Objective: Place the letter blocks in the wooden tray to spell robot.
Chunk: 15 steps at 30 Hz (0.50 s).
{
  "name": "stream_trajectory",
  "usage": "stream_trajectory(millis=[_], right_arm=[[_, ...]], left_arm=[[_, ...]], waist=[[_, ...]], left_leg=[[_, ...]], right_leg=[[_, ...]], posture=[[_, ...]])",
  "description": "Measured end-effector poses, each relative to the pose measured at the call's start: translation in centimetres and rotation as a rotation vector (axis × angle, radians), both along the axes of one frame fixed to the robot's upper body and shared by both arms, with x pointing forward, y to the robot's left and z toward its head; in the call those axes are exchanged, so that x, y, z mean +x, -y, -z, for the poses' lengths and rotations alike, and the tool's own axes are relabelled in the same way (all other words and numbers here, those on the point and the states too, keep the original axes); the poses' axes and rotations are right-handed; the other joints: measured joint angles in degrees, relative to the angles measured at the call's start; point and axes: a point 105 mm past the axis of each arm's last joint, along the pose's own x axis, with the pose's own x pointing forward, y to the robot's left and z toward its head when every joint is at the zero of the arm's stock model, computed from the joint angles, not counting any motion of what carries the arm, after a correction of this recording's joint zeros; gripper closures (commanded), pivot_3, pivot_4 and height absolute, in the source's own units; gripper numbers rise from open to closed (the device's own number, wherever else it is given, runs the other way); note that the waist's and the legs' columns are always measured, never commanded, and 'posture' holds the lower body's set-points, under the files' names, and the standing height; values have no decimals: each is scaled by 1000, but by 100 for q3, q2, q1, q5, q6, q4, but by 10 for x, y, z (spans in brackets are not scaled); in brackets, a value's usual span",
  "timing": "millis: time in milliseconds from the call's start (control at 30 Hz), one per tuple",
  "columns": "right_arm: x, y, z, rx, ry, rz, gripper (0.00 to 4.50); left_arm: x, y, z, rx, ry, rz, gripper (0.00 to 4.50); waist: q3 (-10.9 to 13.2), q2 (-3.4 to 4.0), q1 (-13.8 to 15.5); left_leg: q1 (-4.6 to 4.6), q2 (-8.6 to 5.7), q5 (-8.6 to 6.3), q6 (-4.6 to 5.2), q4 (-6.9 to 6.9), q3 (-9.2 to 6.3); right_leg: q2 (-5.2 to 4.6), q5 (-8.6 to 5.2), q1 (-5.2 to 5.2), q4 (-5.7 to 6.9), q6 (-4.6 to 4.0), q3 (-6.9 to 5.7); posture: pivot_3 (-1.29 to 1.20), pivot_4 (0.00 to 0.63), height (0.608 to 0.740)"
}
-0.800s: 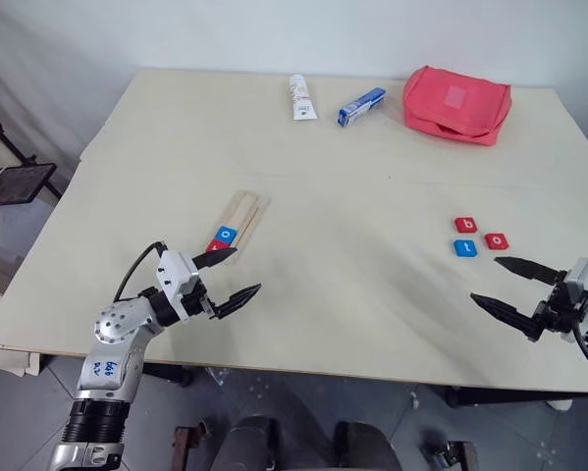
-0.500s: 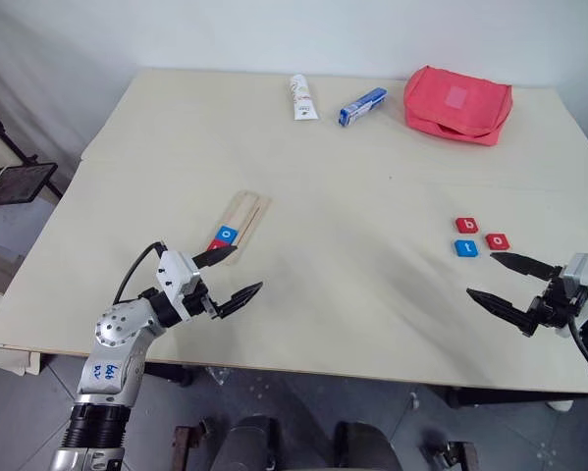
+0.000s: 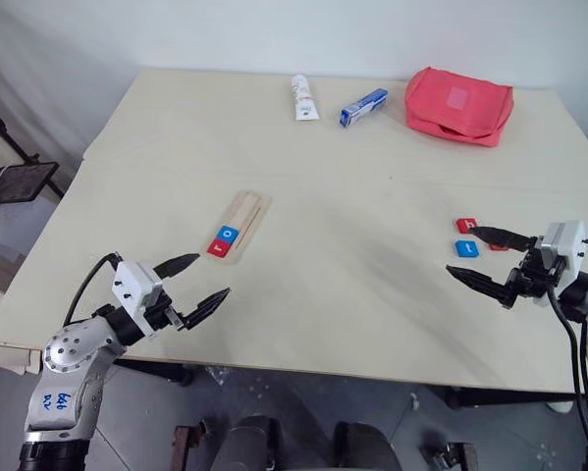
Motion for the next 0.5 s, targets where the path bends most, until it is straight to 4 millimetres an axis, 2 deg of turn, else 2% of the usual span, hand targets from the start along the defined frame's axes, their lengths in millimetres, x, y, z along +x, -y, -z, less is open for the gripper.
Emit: stream_trajectory(millis=[233,400,500], right_arm=[[6,-5,2,12,-7,-18,40],[9,-11,2,14,-3,-34,40],[9,-12,4,13,-10,-39,40]], left_arm=[[4,0,-1,-5,-21,-20,0],[33,2,-25,17,-9,-100,0],[42,5,-32,16,-29,-138,0]], waist=[[0,0,-16],[0,0,3],[0,0,-21]], left_leg=[[0,1,-1,-1,0,4],[-1,-2,-1,0,6,0],[-2,-2,-5,0,-2,1]], right_leg=[[3,0,-2,1,0,-3],[3,0,-1,10,0,-3],[3,0,-9,13,0,-4]], posture=[[0,150,740],[0,150,740],[0,150,740]])
